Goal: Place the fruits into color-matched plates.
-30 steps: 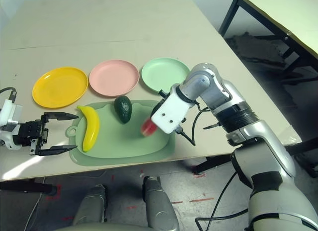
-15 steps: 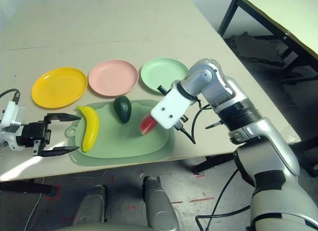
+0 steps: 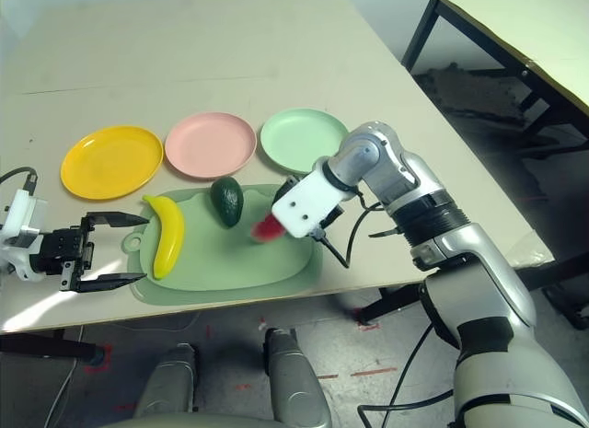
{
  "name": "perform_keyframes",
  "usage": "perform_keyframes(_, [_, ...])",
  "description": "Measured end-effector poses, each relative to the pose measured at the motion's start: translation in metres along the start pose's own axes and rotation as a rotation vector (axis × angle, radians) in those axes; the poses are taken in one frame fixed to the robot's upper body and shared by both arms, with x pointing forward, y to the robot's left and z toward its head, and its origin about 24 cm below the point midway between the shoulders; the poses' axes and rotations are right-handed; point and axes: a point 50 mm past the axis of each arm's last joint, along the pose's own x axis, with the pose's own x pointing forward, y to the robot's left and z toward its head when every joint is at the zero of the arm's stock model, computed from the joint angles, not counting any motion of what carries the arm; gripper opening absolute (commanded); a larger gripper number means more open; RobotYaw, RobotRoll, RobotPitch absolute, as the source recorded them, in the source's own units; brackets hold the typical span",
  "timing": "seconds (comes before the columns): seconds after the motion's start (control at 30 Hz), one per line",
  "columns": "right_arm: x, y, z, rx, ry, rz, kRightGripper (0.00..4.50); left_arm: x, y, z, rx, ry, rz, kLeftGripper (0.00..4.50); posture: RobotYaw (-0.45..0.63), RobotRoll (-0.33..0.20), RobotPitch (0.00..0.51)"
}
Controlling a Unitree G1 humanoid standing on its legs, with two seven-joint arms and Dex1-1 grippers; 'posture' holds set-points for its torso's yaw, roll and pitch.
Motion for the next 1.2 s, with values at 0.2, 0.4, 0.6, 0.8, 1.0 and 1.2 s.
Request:
perform_keyframes(0.2, [0.0025,-0.0034,-0.0002,0.026,-0.009,-0.003,4.47,0.0002,0.001,0.0004,-0.006,-0.005,0.008,4.5,-0.05,0.0,0.181])
perform_keyframes(0.4, [0.0004,-0.008,0.0021,0.07,-0.01,0.0,4.47,0.0002,0.001,0.0004,-0.006,-0.004,0.009,4.5,-0.04,0.0,0.18])
perform_keyframes(0.6, [0.0017,-0.0078,0.0047,0.142,-0.02,0.019,4.47,0.0001,0.0012,0.0004,-0.002,-0.004,0.015,4.5,-0.04,0.0,0.18])
perform_keyframes(0.8, [0.001,-0.0083,0.006,0.171,-0.016,0.021,4.47,-0.0007,0.0014,-0.0008,-0.004,-0.002,0.019,4.5,-0.04,0.0,0.179])
perform_keyframes(1.0, [0.0015,-0.0086,0.0056,0.196,-0.014,0.013,4.47,-0.0008,0.0014,-0.0009,0.001,0.0,0.02,4.5,-0.04,0.0,0.177])
perform_keyframes(1.2, [0.0054,-0.0068,0.0053,0.233,-0.016,0.0,4.47,-0.0009,0.0015,-0.0008,0.003,0.001,0.02,4.5,-0.05,0.0,0.18])
